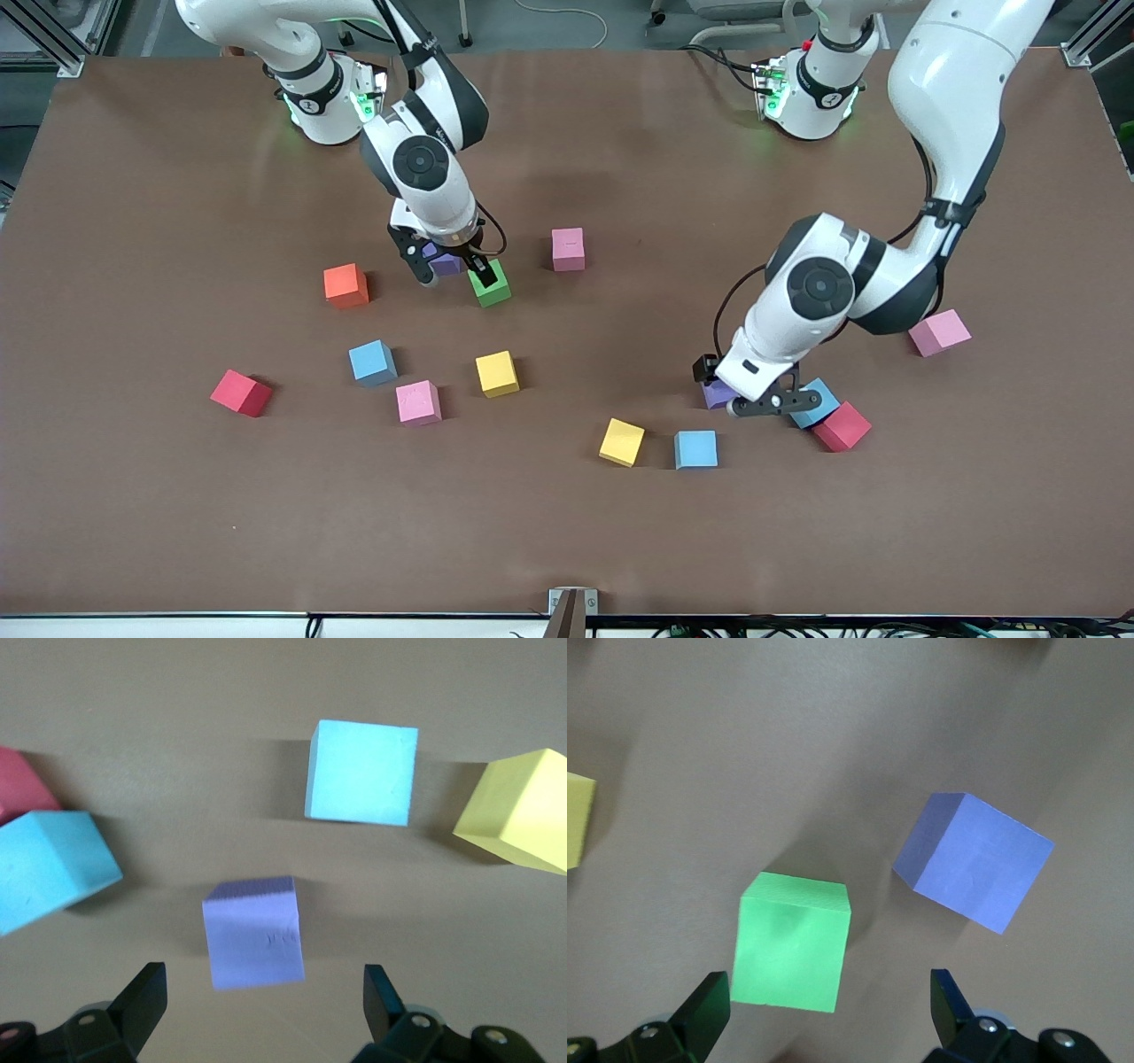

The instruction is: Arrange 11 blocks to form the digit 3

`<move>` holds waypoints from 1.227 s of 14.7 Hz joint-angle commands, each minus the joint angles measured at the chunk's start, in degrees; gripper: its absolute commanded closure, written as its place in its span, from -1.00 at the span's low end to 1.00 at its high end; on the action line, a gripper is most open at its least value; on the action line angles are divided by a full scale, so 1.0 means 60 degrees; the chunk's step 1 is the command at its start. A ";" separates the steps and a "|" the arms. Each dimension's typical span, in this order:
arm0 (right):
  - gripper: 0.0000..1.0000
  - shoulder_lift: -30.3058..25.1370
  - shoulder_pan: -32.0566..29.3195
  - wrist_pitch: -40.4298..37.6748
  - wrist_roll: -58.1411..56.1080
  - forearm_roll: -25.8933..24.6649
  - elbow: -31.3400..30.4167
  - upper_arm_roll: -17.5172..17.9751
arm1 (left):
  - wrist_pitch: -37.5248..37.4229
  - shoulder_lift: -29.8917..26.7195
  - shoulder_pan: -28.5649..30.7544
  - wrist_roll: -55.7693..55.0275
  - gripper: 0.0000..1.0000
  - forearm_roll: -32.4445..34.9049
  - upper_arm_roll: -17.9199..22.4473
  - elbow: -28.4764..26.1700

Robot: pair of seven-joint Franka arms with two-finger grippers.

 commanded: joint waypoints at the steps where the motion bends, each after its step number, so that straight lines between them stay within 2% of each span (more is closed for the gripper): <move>1: -1.00 0.0033 0.0049 0.0260 0.0037 0.0110 -0.0190 -0.0124 | -0.0095 0.0616 0.0085 0.0262 -0.95 0.0041 -0.0057 0.0546; 7: -1.00 0.1073 0.0064 0.1534 0.0037 0.0066 -0.0087 -0.0168 | -0.0080 0.1203 0.0203 0.0160 -0.95 -0.0017 -0.0057 0.0604; 11: -1.00 0.1293 0.0093 0.1550 0.0285 0.0081 0.0191 -0.0153 | -0.0066 0.1482 0.0203 0.0160 -0.89 -0.0017 -0.0057 0.0677; 12: -0.94 0.1352 0.0094 0.1550 0.0345 0.0081 0.0220 -0.0153 | -0.0066 0.1511 0.0189 0.0160 -0.85 -0.0017 -0.0057 0.0678; 14: -0.44 0.1381 0.0050 0.1536 0.0418 0.0124 0.0265 -0.0138 | -0.0066 0.1570 0.0188 0.0145 -0.69 -0.0090 -0.0057 0.0663; 15: -0.36 0.1411 -0.0008 0.1536 0.0549 0.0125 0.0265 -0.0138 | -0.0066 0.1628 0.0188 0.0116 -0.59 -0.0090 -0.0057 0.0663; 16: -0.30 0.1411 -0.0009 0.1536 0.0579 0.0125 0.0265 -0.0138 | -0.0066 0.1628 0.0188 0.0116 -0.40 -0.0090 -0.0057 0.0663; 17: -0.05 0.1425 0.0049 0.1536 0.0594 0.0125 0.0250 -0.0138 | -0.0066 0.1614 0.0188 0.0087 -0.20 -0.0076 -0.0057 0.0663; 18: 0.37 0.1440 0.0093 0.1536 0.0725 0.0139 0.0265 -0.0138 | -0.0066 0.1599 0.0203 -0.0044 -0.01 -0.0076 -0.0057 0.0663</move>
